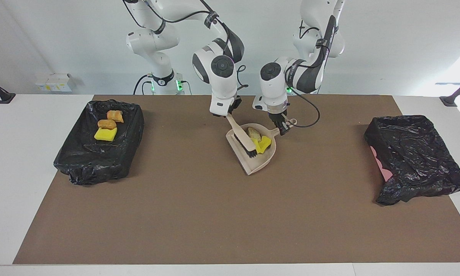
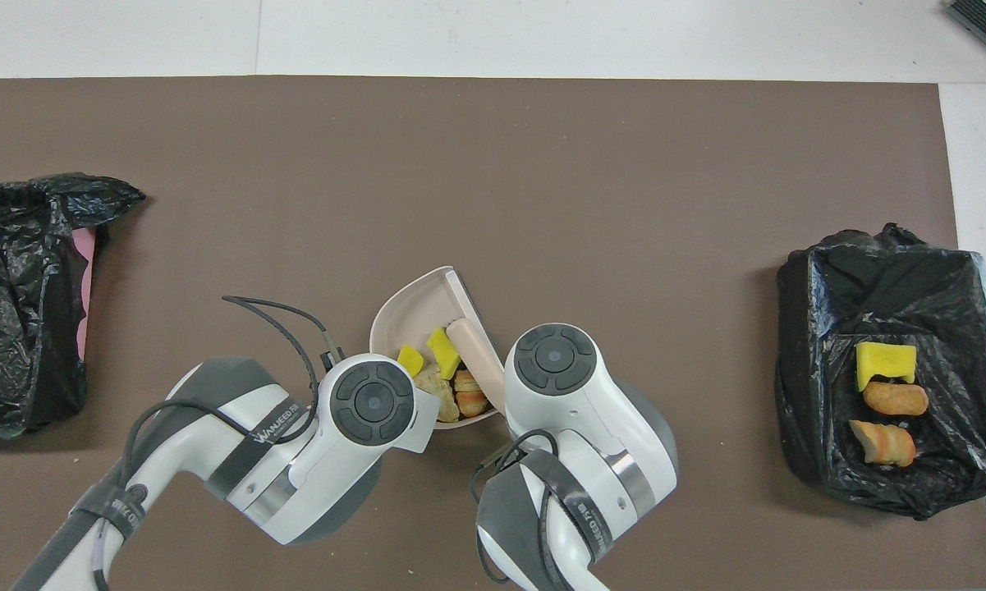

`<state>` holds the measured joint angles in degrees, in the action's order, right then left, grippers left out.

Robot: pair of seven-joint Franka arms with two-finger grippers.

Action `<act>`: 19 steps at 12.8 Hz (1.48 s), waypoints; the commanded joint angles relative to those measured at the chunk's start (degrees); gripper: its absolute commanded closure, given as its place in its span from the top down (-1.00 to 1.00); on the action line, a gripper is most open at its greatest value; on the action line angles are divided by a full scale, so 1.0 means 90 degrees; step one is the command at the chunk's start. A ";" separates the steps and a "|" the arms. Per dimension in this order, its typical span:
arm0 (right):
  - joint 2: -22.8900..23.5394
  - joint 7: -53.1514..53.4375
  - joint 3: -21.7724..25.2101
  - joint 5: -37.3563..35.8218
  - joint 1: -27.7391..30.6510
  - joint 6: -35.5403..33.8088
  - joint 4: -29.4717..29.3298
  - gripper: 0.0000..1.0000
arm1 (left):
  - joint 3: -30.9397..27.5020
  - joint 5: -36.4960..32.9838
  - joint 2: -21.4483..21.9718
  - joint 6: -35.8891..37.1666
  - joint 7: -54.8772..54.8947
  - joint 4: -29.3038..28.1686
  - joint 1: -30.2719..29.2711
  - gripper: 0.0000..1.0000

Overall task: Sweep and dump trash in bin
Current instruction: 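Sweep the far sponge and bread into the dustpan with the right gripper, then carry the loaded dustpan with the left gripper over the nearby trash bag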

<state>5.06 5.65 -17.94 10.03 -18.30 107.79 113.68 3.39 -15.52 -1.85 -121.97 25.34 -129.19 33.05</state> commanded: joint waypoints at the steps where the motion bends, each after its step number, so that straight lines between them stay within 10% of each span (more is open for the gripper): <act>1: -0.0444 0.0094 -0.0028 0.0155 0.0110 -0.0208 0.0083 -1.00 | -0.0055 0.0025 -0.0137 -0.0159 0.0317 0.0086 -0.0068 -1.00; 9: -0.1206 0.1304 -0.0057 0.0281 -0.0016 -0.0717 0.0785 -1.00 | -0.0055 0.0600 -0.0205 0.0796 0.2250 0.1481 -0.1190 -1.00; 19: -0.0397 0.4205 -0.0067 0.0956 -0.2028 0.1001 0.1118 -1.00 | -0.0074 0.0943 -0.0215 0.1706 0.6097 0.2791 -0.3933 -1.00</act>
<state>-0.87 41.18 -18.63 17.28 -34.51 113.74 123.43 2.11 -8.05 -3.06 -107.98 73.30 -106.58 2.47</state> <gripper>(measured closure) 0.736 0.687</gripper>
